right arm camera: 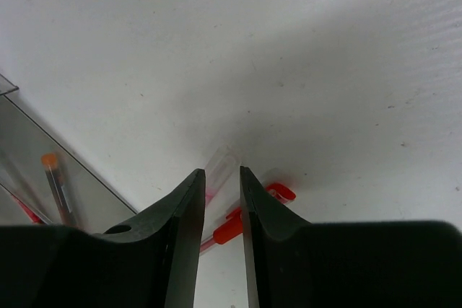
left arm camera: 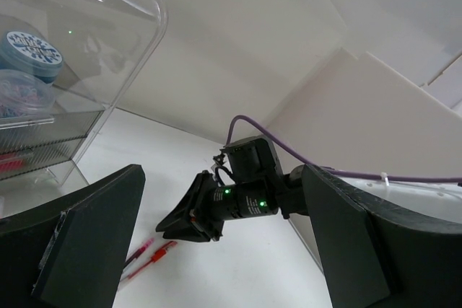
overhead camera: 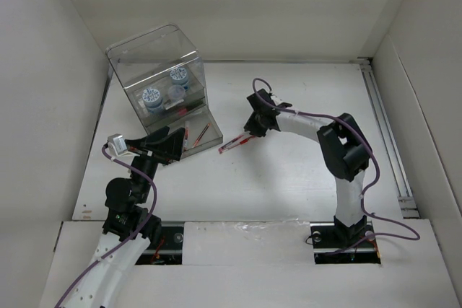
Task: Sort the stationery into containers
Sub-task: Pick up the pen from the center of the board, then place the pen in the drawer.
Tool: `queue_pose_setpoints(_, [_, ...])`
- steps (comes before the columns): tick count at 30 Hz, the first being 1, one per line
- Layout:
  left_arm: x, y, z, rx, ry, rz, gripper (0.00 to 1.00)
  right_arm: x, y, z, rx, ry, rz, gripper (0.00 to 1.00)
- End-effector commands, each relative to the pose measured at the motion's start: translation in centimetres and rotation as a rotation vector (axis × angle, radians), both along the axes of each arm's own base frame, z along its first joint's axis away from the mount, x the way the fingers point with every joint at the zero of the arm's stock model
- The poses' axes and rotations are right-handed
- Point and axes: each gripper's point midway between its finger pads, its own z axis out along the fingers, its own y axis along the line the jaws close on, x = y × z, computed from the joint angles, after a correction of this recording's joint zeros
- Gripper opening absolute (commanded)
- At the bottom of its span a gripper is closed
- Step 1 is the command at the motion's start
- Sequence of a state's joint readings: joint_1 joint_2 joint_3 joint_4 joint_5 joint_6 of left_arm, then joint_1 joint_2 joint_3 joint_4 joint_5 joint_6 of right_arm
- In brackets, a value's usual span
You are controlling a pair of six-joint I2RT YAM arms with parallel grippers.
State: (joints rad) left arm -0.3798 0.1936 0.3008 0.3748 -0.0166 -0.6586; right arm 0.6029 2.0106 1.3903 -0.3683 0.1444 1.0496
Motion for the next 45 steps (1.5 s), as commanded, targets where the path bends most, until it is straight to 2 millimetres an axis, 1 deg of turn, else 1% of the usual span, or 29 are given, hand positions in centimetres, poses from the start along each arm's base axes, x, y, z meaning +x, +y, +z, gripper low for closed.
queue_pose_setpoints(1, [-0.4, -0.1, 1.0, -0.014, -0.047, -0.008, 0.88, -0.2, 1.0, 0.5, 0.002, -0.002, 0.024, 0.31])
queue_pose_setpoints(3, [-0.5, 0.0, 1.2, -0.018, -0.055, -0.008, 0.88, -0.2, 1.0, -0.2, -0.009, 0.013, 0.024, 0.30])
queue_pose_setpoints(4, [-0.5, 0.0, 1.2, -0.018, -0.055, -0.008, 0.88, 0.1, 1.2, 0.3, -0.001, 0.001, 0.024, 0.30])
queue_pose_setpoints(5, [-0.5, 0.0, 1.2, -0.018, -0.055, -0.008, 0.88, 0.0, 0.8, -0.4, -0.024, 0.015, 0.017, 0.28])
queue_pose_setpoints(6, [-0.5, 0.0, 1.2, -0.018, -0.055, -0.008, 0.88, 0.7, 0.5, 0.0, -0.017, 0.004, 0.003, 0.27])
queue_pose_setpoints(8, [-0.5, 0.0, 1.2, -0.018, -0.055, -0.008, 0.88, 1.0, 0.0, -0.4, -0.027, 0.009, 0.001, 0.25])
queue_pose_setpoints(14, [-0.5, 0.0, 1.2, -0.018, -0.055, -0.008, 0.88, 1.6, -0.9, -0.7, -0.057, 0.020, 0.012, 0.28])
queue_pose_setpoints(15, [-0.5, 0.0, 1.2, -0.018, -0.055, -0.008, 0.88, 1.5, -0.9, -1.1, -0.067, 0.026, 0.020, 0.28])
queue_pose_setpoints(17, [-0.4, -0.1, 1.0, -0.014, -0.047, -0.008, 0.88, 1.8, -1.5, -1.1, -0.074, 0.022, 0.006, 0.27])
queue_pose_setpoints(18, [-0.4, -0.1, 1.0, -0.014, -0.047, -0.008, 0.88, 1.7, -1.3, -1.1, -0.071, 0.025, 0.021, 0.21])
queue_pose_setpoints(22, [-0.4, -0.1, 1.0, -0.014, -0.047, -0.008, 0.88, 1.8, -0.8, -0.1, -0.027, -0.003, 0.024, 0.06])
queue_pose_setpoints(23, [-0.4, -0.1, 1.0, -0.014, -0.047, -0.008, 0.88, 2.1, -1.0, 0.6, -0.013, -0.012, 0.020, 0.05])
queue_pose_setpoints(24, [-0.2, -0.1, 0.8, -0.011, -0.038, -0.008, 0.88, 1.9, -0.8, 0.5, -0.001, -0.008, 0.027, 0.04])
queue_pose_setpoints(25, [-0.2, -0.1, 0.8, -0.011, -0.038, -0.008, 0.88, 2.4, -0.4, 2.0, 0.028, -0.044, 0.019, 0.02])
queue_pose_setpoints(27, [-0.2, -0.1, 0.8, -0.011, -0.038, -0.008, 0.88, 2.4, 0.3, 3.4, 0.080, -0.063, 0.031, 0.00])
queue_pose_setpoints(29, [-0.2, -0.1, 0.8, -0.011, -0.038, -0.008, 0.88, 2.6, 1.0, 5.3, 0.136, -0.101, 0.038, 0.00])
queue_pose_setpoints(30, [-0.2, -0.1, 0.8, -0.011, -0.038, -0.008, 0.88, 2.6, 1.5, 6.7, 0.171, -0.123, 0.055, 0.00])
queue_pose_setpoints(31, [-0.2, -0.1, 0.8, -0.011, -0.038, -0.008, 0.88, 2.5, 1.7, 6.7, 0.179, -0.119, 0.062, 0.00])
queue_pose_setpoints(32, [-0.2, -0.1, 0.8, -0.011, -0.038, -0.008, 0.88, 2.7, 1.8, 8.1, 0.201, -0.143, 0.055, 0.00])
queue_pose_setpoints(33, [-0.2, -0.1, 0.8, -0.011, -0.038, -0.008, 0.88, 2.3, 1.9, 8.3, 0.210, -0.141, 0.063, 0.00])
queue_pose_setpoints(34, [-0.2, -0.1, 0.8, -0.011, -0.038, -0.008, 0.88, 2.2, 2.0, 9.1, 0.230, -0.147, 0.064, 0.00])
queue_pose_setpoints(35, [-0.2, -0.1, 0.8, -0.011, -0.038, -0.008, 0.88, 2.3, 2.1, 10.7, 0.250, -0.181, 0.066, 0.00])
queue_pose_setpoints(37, [-0.4, -0.1, 1.0, -0.014, -0.047, -0.008, 0.88, 1.9, 2.8, 12.1, 0.294, -0.189, 0.099, 0.00])
queue_pose_setpoints(38, [-0.4, -0.1, 1.0, -0.014, -0.047, -0.008, 0.88, 2.1, 3.2, 12.9, 0.314, -0.209, 0.109, 0.00])
queue_pose_setpoints(40, [-0.4, -0.1, 1.0, -0.014, -0.047, -0.008, 0.88, 2.0, 4.5, 14.0, 0.349, -0.214, 0.147, 0.00])
queue_pose_setpoints(41, [-0.4, -0.1, 1.0, -0.014, -0.047, -0.008, 0.88, 1.4, 6.0, 14.3, 0.361, -0.212, 0.182, 0.00])
queue_pose_setpoints(42, [-0.2, -0.1, 0.8, -0.011, -0.038, -0.008, 0.88, 1.9, 7.4, 14.5, 0.381, -0.210, 0.194, 0.00])
queue_pose_setpoints(44, [-0.3, -0.3, 0.8, -0.008, -0.039, -0.017, 0.88, 1.8, 9.8, 15.0, 0.445, -0.200, 0.224, 0.00])
queue_pose_setpoints(45, [-0.2, -0.1, 0.8, -0.011, -0.038, -0.009, 0.88, 1.9, 11.6, 16.4, 0.491, -0.230, 0.246, 0.00])
